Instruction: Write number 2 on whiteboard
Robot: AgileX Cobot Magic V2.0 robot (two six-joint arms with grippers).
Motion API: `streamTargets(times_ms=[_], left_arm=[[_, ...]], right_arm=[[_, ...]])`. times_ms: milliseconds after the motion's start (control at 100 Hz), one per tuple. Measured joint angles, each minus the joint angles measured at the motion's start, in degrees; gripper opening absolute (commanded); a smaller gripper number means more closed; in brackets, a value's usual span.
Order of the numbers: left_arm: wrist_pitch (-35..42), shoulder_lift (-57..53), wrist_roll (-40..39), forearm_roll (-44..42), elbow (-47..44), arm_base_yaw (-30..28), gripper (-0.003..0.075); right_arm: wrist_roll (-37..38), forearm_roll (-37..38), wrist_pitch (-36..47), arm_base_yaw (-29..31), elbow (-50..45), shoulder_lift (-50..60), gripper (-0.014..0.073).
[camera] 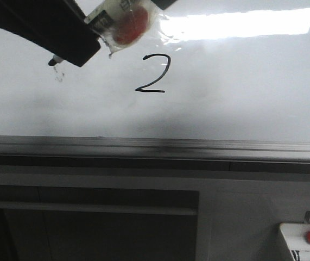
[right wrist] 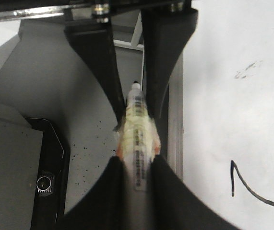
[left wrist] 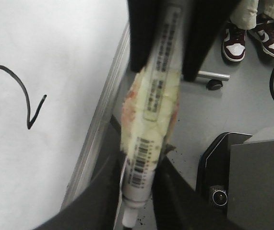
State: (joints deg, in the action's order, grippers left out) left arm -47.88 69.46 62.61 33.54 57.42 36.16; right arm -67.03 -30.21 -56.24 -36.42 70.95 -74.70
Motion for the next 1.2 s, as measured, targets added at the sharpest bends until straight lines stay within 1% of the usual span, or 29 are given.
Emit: streamTargets(times_ms=[230,280,350,500,570,630,700,800,900,940,1020,1110,1200], left_arm=[[-0.22,0.00,0.12,0.10,0.00,0.00,0.0072],[-0.22,0.00,0.23,0.10,0.00,0.00,0.0066],[-0.22,0.00,0.35,0.10,0.00,0.00,0.0056],[-0.23,0.00,0.35,0.10,0.00,0.10,0.0041],[0.02,0.00,0.35,0.10,0.00,0.10,0.0041],[0.18,0.00,0.35,-0.53,0.00,0.10,0.0041],[0.05,0.00,-0.50,-2.34,0.00,0.10,0.0041],[-0.03,-0.33,-4.16,-6.07,0.00,-0.43,0.0041],[0.06,-2.14,-8.28,-9.34,0.00,-2.58,0.0041],[0.35,-3.29,-9.44,-10.04,-0.14,-3.98,0.0041],[2.53,-5.61,-12.33,-10.72,-1.22,-7.72,0.0041],[7.93,-8.30,-16.82,-10.80,-4.14,-12.46,0.0041],[14.72,-10.08,-21.06,-9.29,-8.18,-17.62,0.0041]], right_arm=[[0.00,0.10,0.00,0.00,0.00,0.00,0.0013],[0.00,0.10,0.00,0.00,0.00,0.00,0.0030],[0.00,0.10,0.00,0.00,0.00,0.00,0.0096],[0.00,0.10,0.00,0.00,0.00,0.00,0.0323],[0.00,0.10,-0.24,0.00,0.00,0.00,0.0377],[0.25,0.70,-0.36,0.41,0.00,0.34,0.0377],[2.49,2.58,-1.31,1.91,0.26,1.67,0.0375],[8.27,5.38,-3.27,5.82,0.72,5.79,0.0375],[15.32,7.99,-5.43,10.95,0.84,11.44,0.0374],[18.02,8.75,-6.11,13.29,0.74,13.93,0.0374],[20.80,9.56,-6.63,17.06,-0.74,18.89,0.0374],[21.87,9.80,-6.63,19.94,-3.76,23.36,0.0374],[22.15,9.80,-6.38,21.00,-6.86,27.46,0.0374]])
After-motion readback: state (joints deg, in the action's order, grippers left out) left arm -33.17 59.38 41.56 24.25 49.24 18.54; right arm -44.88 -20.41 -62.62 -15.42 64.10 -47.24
